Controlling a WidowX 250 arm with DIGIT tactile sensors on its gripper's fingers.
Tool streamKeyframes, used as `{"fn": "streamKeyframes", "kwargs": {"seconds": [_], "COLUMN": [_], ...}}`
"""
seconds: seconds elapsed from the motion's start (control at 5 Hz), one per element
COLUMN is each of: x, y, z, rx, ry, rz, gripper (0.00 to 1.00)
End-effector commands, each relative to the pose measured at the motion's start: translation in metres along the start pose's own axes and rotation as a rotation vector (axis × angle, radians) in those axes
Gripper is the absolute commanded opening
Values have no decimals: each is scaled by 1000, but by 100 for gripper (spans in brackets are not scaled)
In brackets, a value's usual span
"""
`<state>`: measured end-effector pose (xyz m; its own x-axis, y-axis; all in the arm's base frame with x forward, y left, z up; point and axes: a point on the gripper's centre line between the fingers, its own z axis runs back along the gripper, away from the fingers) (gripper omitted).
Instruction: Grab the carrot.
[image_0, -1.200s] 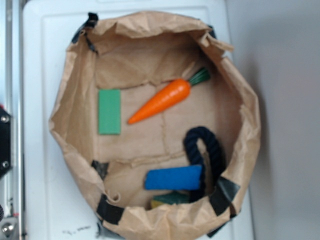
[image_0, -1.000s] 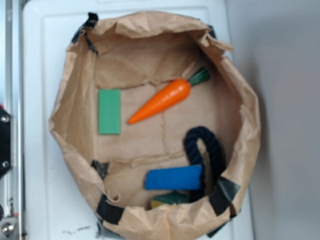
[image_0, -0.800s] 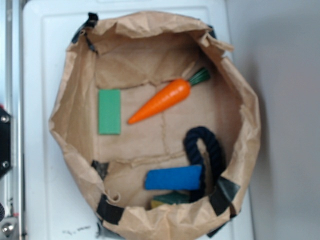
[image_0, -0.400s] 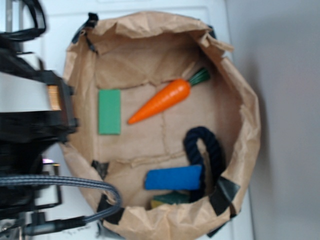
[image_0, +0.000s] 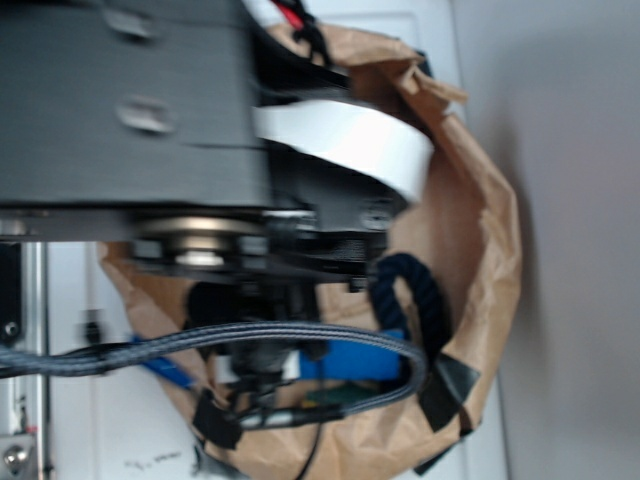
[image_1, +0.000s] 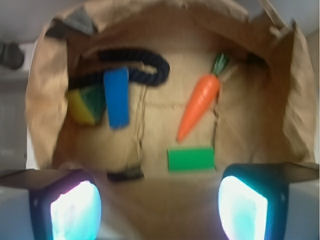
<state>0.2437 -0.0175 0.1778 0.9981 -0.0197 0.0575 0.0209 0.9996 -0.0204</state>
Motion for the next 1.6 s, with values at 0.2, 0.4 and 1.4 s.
{"fn": "streamKeyframes", "kwargs": {"seconds": [0.2,0.4,1.4], "x": [5,24,32], "y": [-3,-2,64], "z": [16,-29,-107], "rx": [-4,55,25], "ry": [-58,-76,-67], "rz": [6,7,59], "gripper": [100,100,100]}}
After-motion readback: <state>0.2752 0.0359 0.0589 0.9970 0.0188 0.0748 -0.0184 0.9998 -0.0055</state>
